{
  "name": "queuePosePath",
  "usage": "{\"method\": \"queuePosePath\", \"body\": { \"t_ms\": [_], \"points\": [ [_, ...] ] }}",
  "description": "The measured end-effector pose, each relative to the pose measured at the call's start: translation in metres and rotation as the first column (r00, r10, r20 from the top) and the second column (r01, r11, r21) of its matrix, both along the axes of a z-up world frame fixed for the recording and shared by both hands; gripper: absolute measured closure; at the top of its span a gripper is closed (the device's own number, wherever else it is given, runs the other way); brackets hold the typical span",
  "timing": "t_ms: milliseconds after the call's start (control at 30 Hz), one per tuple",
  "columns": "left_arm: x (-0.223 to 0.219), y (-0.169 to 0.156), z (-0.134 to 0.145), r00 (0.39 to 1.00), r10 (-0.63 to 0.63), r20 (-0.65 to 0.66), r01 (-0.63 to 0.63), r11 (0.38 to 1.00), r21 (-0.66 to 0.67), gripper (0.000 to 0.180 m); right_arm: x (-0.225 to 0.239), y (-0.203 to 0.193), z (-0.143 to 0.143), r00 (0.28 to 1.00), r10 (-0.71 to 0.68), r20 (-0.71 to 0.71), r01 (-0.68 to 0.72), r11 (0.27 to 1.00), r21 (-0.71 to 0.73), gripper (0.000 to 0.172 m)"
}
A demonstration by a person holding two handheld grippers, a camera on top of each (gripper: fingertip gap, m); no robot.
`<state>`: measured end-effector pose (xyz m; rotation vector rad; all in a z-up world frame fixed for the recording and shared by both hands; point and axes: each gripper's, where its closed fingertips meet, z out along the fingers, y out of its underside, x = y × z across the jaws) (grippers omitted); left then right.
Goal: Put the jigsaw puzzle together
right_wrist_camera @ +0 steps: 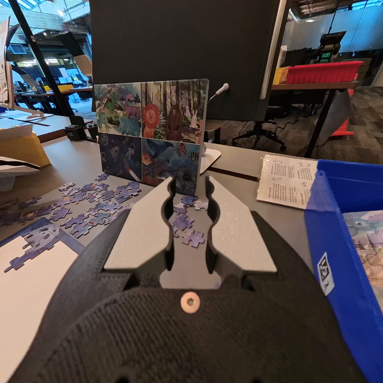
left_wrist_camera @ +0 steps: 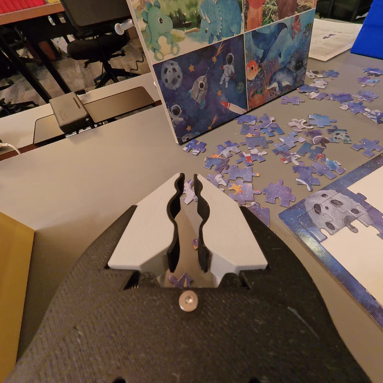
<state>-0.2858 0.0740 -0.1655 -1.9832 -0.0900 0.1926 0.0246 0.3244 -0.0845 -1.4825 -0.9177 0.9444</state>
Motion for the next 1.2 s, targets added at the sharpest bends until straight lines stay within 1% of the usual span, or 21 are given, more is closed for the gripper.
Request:
{"method": "queuePosePath", "body": {
  "t_ms": [133, 300, 433, 600, 733, 1200],
  "points": [
    [0.000, 0.000, 0.000, 1.000, 0.000, 0.000, 0.000, 1.000, 0.000, 0.173, -0.006, -0.002, -0.012, 0.999, 0.021, 0.047, -0.020, 0.999, -0.025, 0.140],
    [0.000, 0.000, 0.000, 1.000, 0.000, -0.001, 0.000, 1.000, -0.002, 0.173, -0.010, -0.005, -0.018, 0.995, 0.016, 0.102, -0.017, 1.000, 0.007, 0.140],
    [0.000, 0.000, 0.000, 1.000, 0.000, -0.003, 0.000, 1.000, -0.004, 0.173, -0.014, -0.007, -0.026, 0.988, 0.033, 0.148, -0.034, 0.999, 0.004, 0.139],
    [0.000, 0.000, -0.001, 1.000, -0.001, -0.004, 0.001, 1.000, -0.006, 0.173, -0.026, -0.019, -0.057, 0.953, 0.125, 0.274, -0.108, 0.991, -0.075, 0.131],
    [0.000, 0.000, -0.001, 1.000, -0.001, -0.006, 0.001, 1.000, -0.008, 0.173, -0.031, -0.025, -0.074, 0.923, 0.144, 0.358, -0.126, 0.989, -0.074, 0.129],
    [0.000, 0.000, -0.002, 1.000, 0.000, -0.013, 0.000, 1.000, -0.016, 0.172, -0.033, -0.027, -0.077, 0.914, 0.145, 0.378, -0.129, 0.989, -0.069, 0.130]
  ]
}}
